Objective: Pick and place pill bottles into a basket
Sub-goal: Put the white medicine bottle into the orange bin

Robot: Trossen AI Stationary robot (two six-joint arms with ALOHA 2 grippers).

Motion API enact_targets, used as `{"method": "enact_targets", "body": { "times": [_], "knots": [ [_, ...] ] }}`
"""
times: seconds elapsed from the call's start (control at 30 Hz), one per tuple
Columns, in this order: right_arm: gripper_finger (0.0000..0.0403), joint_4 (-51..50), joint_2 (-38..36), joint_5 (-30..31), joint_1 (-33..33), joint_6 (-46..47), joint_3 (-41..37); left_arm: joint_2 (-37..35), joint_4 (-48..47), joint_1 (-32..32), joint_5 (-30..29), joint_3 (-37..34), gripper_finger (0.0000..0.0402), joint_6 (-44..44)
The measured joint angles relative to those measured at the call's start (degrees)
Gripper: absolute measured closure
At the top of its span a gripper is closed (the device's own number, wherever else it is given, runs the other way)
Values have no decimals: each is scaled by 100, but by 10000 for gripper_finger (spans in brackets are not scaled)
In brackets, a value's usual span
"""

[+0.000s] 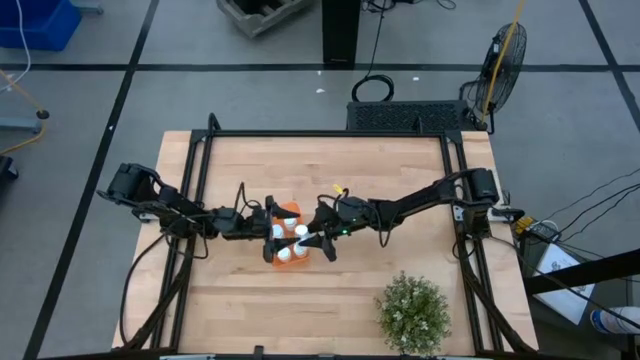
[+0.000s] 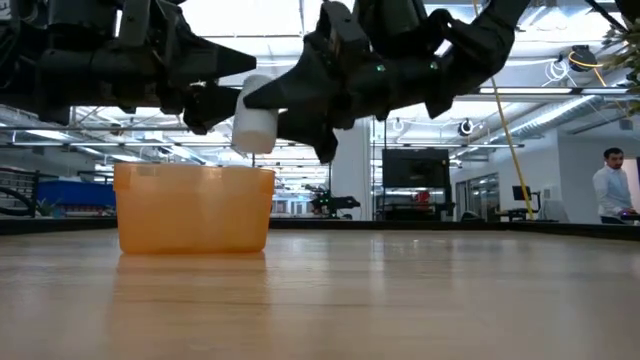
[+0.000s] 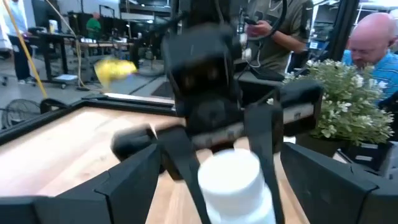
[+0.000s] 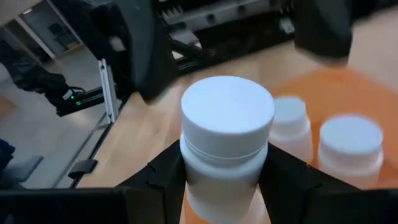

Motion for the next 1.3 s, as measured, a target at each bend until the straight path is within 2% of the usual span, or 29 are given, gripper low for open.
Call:
{"method": "enact_targets", "body": {
  "times": [0.27, 1.07, 1.17, 1.3],
  "knots": [
    [249, -19, -142, 26, -27, -294, 99, 1, -178, 37, 88, -2, 66, -111],
    [249, -40, -136, 173, -40, -425, 117, 2, -124, 342, 368, 13, 67, -731],
    [249, -40, -136, 173, -40, -425, 117, 2, -400, 417, 602, 210, 83, -833],
    [249, -56, -136, 148, -38, -432, 117, 2, -1059, 479, 1002, 634, 140, -705]
  ]
}}
